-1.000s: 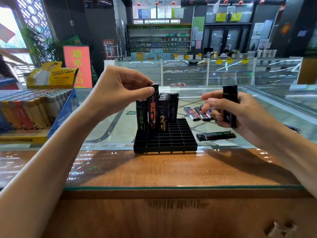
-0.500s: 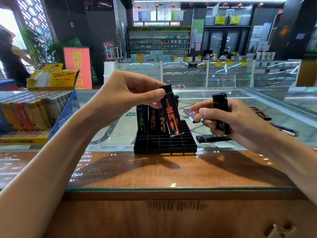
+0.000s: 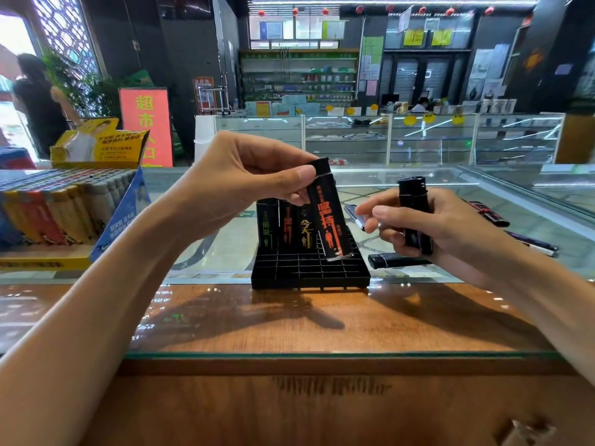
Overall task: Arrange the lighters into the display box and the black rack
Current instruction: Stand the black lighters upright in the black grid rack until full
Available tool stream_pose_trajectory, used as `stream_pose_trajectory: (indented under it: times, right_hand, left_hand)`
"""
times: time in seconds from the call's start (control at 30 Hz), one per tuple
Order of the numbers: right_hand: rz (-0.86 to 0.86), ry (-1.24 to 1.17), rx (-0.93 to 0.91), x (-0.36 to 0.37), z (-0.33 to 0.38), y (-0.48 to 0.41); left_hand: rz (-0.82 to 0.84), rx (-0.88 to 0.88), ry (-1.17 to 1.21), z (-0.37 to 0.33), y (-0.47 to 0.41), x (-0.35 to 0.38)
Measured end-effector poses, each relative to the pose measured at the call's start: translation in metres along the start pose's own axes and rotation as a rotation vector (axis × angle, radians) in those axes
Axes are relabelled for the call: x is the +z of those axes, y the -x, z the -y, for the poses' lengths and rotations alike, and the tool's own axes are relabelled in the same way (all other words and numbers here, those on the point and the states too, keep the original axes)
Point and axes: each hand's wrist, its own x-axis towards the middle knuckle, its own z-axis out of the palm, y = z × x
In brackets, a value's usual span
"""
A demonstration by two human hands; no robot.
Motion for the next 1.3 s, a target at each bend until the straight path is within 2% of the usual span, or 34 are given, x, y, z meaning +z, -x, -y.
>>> stream_pose_trajectory:
  times: [0.4,0.57,0.63,0.73,1.07,1.3]
  right_hand:
    - [0.062,0.013,0.002,0.004,0.000,0.001]
    - [0.271,-0.119,0.002,0.017,0.003,-0.003]
    - [0.302,-0.189,-0.007,0.019,0.005,-0.006]
    - [0.253,-0.222,-0.010,0.016,0.002,-0.007]
    - [0.015,-0.089,-0.114,0.019,0.001,-0.006]
    - [-0.005,0.075,-0.129,0.026,0.003,-0.003]
  left_hand:
    - [0.114,0.028,0.056,0.002,0.000,-0.002]
    - [0.037,0.083,0.020,0.003,-0.011,0.006]
    - [0.030,0.100,0.024,0.003,-0.014,0.012]
    - [0.033,0.109,0.023,0.006,-0.016,0.014]
    - [-0.036,0.123,-0.035,0.009,-0.014,0.014]
    - [-0.090,0.131,-0.093,0.008,-0.011,0.015]
